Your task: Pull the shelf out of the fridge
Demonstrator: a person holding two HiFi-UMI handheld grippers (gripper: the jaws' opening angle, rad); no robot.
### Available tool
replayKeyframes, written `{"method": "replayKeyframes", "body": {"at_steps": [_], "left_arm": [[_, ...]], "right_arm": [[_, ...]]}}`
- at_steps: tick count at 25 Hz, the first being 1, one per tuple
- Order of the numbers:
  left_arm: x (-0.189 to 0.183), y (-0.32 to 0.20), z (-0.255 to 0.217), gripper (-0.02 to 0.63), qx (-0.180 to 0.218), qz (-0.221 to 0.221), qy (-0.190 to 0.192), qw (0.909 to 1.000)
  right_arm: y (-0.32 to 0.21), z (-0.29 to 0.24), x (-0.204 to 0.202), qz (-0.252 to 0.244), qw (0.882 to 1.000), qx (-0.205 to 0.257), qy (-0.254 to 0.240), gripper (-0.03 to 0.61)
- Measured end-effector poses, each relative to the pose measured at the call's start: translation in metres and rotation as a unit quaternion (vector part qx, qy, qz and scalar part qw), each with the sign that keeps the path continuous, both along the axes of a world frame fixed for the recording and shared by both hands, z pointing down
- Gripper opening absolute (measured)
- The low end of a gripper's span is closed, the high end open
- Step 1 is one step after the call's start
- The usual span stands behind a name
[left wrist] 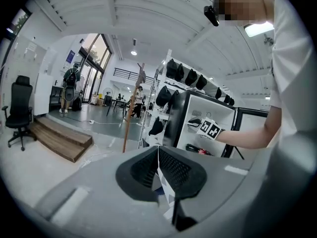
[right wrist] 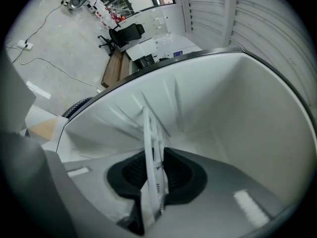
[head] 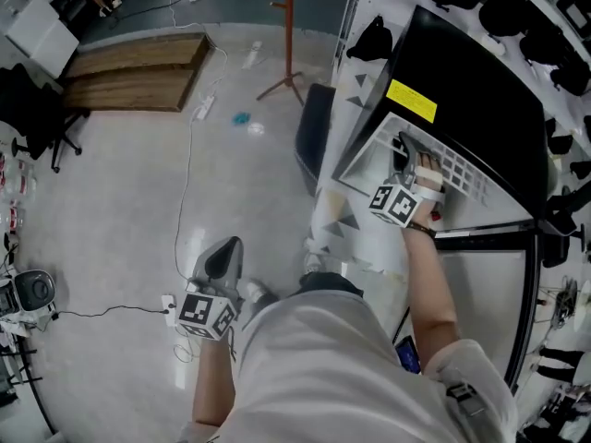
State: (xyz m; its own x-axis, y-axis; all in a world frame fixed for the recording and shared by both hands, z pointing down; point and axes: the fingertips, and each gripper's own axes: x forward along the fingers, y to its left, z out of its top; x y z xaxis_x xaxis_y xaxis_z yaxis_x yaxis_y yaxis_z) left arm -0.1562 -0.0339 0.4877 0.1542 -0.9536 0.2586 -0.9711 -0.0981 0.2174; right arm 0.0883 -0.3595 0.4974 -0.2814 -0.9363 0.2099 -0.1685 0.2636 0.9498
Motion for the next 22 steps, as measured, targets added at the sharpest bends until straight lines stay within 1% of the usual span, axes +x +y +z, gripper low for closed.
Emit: {"method": "replayKeyframes", "body": {"at_steps": [11,22], "left_arm": [[-0.018,0.003,0.000,0.009,0.005,0.026,0.003,0.9997],[-0.033,0.003,-0.001,0.009,0.006,0.029,0.002,0.9996]], "right_arm": [[0.012,-0.003,0.000,0.024,1.000,0.019,-0.002,0.054],[0.019,-0.003,0.003,0.038,0.999,0.023,-0.006,0.053]]}}
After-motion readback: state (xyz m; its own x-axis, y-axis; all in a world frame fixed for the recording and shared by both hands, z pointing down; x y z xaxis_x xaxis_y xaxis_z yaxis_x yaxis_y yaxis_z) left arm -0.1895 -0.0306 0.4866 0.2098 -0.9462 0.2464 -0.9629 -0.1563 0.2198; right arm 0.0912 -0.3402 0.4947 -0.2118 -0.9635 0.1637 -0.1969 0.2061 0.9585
